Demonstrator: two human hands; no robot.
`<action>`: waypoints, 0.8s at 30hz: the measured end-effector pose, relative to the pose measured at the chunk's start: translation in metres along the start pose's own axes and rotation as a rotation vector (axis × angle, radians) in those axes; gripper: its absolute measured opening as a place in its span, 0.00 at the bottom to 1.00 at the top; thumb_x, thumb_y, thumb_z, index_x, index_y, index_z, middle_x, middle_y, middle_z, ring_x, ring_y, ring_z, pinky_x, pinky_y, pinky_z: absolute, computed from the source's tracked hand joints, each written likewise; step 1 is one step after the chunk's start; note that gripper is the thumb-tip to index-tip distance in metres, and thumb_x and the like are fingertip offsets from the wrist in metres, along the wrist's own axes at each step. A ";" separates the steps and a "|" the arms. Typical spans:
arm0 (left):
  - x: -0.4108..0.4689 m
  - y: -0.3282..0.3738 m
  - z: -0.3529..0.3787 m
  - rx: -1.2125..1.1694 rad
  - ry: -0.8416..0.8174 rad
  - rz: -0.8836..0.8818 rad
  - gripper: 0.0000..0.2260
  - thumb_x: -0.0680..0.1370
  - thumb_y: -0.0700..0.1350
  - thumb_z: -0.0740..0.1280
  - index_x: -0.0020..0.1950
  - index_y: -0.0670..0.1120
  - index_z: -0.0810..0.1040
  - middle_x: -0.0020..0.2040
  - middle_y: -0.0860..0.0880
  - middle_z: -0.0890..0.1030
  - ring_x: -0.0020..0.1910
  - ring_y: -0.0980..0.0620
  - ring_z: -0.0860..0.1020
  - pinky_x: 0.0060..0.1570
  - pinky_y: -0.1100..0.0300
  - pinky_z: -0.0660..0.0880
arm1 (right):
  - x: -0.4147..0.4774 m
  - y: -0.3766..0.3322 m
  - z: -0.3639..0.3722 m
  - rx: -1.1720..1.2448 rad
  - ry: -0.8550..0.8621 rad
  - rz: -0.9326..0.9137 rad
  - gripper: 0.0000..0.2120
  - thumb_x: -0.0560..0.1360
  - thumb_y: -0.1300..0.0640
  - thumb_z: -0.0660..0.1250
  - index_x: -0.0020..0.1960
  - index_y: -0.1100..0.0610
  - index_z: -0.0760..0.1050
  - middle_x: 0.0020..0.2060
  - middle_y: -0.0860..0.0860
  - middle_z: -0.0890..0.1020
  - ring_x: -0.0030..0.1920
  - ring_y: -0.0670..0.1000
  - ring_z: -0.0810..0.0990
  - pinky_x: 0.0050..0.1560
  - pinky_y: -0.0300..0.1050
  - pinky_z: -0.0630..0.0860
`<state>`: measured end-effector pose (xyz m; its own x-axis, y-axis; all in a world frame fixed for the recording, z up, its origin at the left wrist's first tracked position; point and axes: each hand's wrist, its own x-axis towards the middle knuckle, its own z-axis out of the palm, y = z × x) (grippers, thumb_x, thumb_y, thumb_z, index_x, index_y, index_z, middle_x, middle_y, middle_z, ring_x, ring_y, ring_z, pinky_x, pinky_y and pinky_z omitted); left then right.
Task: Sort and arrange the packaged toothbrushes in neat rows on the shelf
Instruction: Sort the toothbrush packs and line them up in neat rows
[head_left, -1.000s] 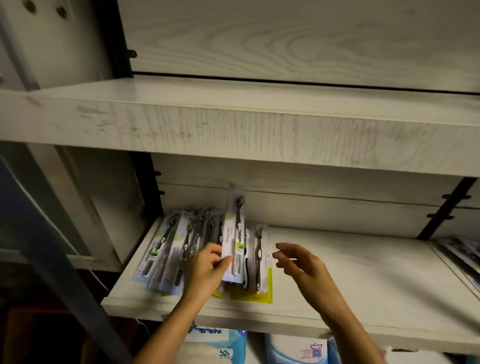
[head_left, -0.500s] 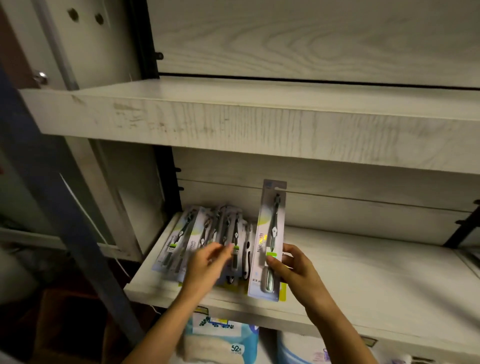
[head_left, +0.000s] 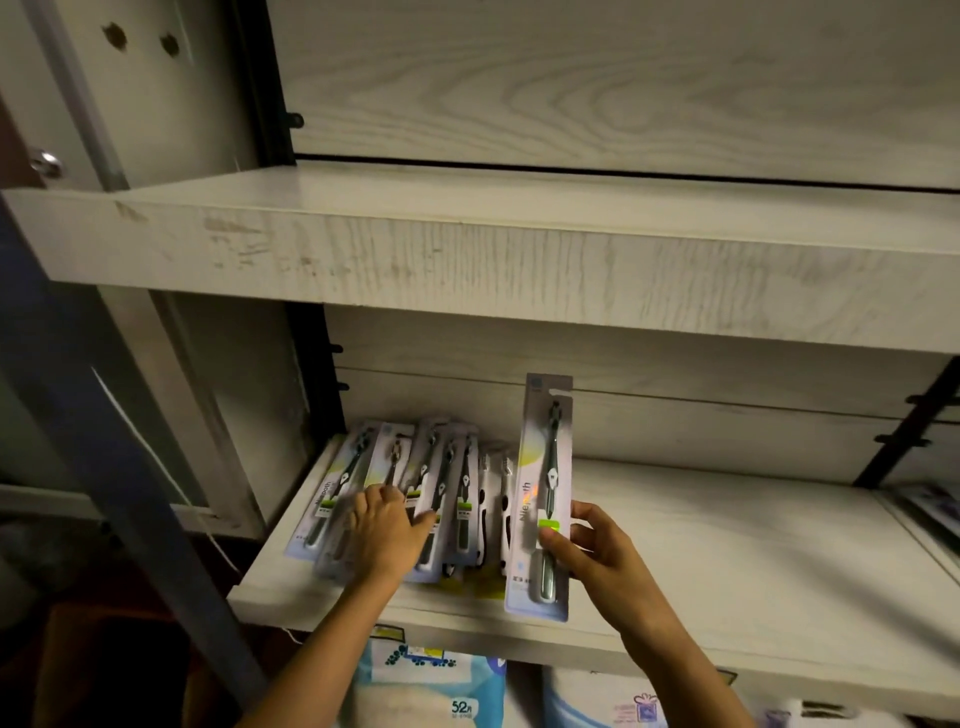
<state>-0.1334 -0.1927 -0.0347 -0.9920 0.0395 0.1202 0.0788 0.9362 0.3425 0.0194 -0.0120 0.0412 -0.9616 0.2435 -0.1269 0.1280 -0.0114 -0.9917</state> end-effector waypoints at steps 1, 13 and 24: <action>-0.001 0.001 0.001 -0.020 0.030 0.009 0.20 0.75 0.56 0.64 0.59 0.43 0.72 0.61 0.43 0.72 0.63 0.45 0.65 0.61 0.55 0.63 | 0.000 -0.001 0.001 0.002 -0.001 0.003 0.11 0.75 0.59 0.66 0.57 0.56 0.72 0.48 0.56 0.83 0.45 0.48 0.84 0.38 0.37 0.79; -0.048 0.011 -0.036 -0.911 -0.006 0.131 0.25 0.69 0.35 0.73 0.56 0.44 0.59 0.48 0.45 0.73 0.46 0.46 0.78 0.45 0.55 0.77 | 0.002 -0.007 0.009 0.015 0.006 -0.039 0.09 0.75 0.61 0.65 0.55 0.56 0.72 0.45 0.53 0.83 0.42 0.48 0.84 0.40 0.37 0.80; -0.087 0.064 -0.060 -1.228 -0.477 0.150 0.22 0.66 0.34 0.74 0.55 0.48 0.73 0.48 0.49 0.84 0.46 0.55 0.83 0.40 0.66 0.78 | -0.024 -0.007 -0.021 0.013 0.121 -0.078 0.12 0.75 0.61 0.65 0.58 0.54 0.70 0.48 0.50 0.84 0.48 0.46 0.83 0.41 0.37 0.79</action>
<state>-0.0365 -0.1574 0.0331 -0.8834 0.4681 -0.0201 -0.0229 -0.0002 0.9997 0.0467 0.0028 0.0514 -0.9321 0.3590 -0.0474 0.0506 -0.0004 -0.9987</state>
